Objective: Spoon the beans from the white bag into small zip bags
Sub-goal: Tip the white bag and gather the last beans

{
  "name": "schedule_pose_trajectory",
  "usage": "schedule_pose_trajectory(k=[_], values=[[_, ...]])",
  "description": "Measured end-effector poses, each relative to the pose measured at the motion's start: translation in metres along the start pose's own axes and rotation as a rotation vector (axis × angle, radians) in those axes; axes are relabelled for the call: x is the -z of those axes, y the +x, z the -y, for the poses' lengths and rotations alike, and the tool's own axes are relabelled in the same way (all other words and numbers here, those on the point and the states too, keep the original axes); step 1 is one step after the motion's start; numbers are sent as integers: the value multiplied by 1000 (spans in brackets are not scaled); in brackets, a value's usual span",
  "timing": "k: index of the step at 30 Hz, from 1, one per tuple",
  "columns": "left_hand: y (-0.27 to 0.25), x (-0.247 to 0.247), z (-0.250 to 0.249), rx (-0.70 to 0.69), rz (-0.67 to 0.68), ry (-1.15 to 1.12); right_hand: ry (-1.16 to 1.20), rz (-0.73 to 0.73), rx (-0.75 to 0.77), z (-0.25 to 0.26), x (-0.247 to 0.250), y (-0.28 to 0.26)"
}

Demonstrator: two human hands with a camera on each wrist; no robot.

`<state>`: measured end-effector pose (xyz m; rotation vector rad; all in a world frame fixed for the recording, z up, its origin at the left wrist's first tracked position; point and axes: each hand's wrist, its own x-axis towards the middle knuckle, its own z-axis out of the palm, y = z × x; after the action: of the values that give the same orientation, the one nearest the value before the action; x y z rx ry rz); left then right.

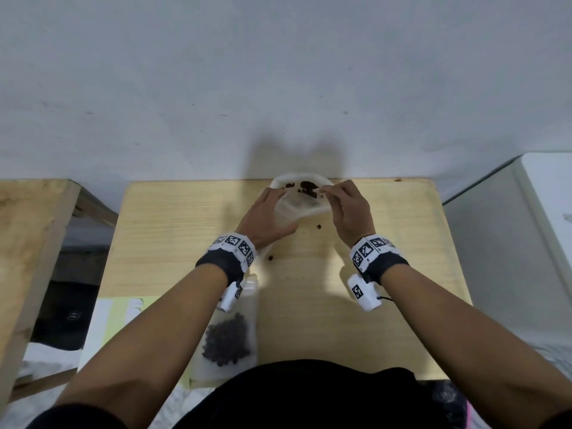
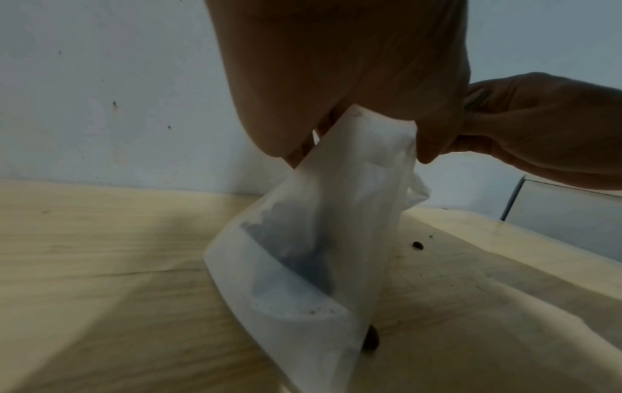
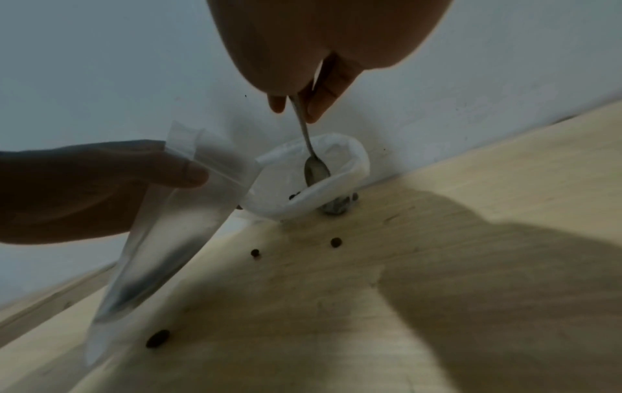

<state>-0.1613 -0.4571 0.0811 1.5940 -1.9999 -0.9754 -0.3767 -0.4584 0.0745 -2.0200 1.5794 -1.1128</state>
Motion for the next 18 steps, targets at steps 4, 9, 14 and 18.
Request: schedule_pose_trajectory(k=[4, 9, 14, 18], values=[[-9, 3, 3, -21, 50, 54, -57, -36, -29, 0, 6, -3], [-14, 4, 5, -24, 74, 72, -77, -44, -83, 2, 9, -3], [-17, -2, 1, -22, 90, 75, -63, -92, -171, 5, 8, -5], [-15, -7, -1, -19, 87, 94, -57, -80, -280, -3, 6, -10]])
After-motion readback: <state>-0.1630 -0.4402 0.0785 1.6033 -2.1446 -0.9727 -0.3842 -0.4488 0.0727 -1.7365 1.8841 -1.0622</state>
